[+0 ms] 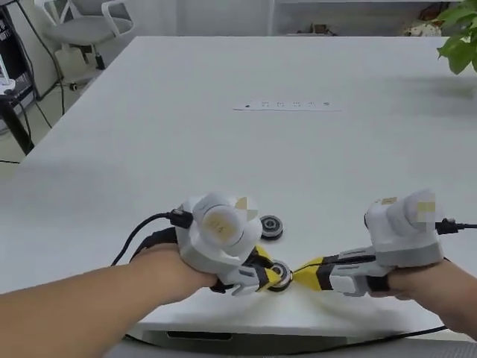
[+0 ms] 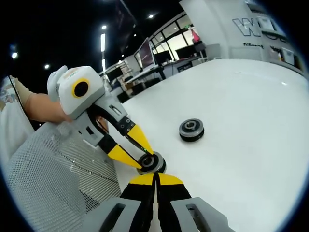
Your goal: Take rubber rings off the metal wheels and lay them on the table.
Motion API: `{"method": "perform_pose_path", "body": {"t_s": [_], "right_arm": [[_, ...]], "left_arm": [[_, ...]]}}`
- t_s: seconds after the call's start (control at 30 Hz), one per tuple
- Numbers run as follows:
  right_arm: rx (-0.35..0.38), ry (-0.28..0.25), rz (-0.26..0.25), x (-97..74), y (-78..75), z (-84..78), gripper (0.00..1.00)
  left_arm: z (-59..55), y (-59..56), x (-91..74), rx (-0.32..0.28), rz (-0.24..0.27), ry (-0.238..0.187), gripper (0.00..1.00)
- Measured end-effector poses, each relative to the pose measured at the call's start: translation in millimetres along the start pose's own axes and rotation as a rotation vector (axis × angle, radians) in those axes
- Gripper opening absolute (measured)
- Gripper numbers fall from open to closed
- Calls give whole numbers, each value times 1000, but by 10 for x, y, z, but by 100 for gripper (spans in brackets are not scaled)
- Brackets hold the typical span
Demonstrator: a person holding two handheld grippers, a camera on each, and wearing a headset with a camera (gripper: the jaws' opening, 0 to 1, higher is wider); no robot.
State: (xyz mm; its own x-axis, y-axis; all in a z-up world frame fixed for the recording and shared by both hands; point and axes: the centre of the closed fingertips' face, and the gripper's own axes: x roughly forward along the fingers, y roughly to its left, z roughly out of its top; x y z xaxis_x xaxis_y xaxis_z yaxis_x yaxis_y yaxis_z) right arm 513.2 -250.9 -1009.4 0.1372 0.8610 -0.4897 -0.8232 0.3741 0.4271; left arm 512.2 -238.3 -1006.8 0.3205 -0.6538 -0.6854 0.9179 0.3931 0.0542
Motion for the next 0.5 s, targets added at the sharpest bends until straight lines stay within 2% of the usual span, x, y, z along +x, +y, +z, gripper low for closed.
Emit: {"method": "perform_pose_path", "body": {"t_s": [0.33,0.5], "right_arm": [[37,33,11,24,28,34,0],[20,50,11,26,43,30,0]], "left_arm": [[2,-2,10,-7,13,10,12],[2,1,9,-11,14,14,12]]}}
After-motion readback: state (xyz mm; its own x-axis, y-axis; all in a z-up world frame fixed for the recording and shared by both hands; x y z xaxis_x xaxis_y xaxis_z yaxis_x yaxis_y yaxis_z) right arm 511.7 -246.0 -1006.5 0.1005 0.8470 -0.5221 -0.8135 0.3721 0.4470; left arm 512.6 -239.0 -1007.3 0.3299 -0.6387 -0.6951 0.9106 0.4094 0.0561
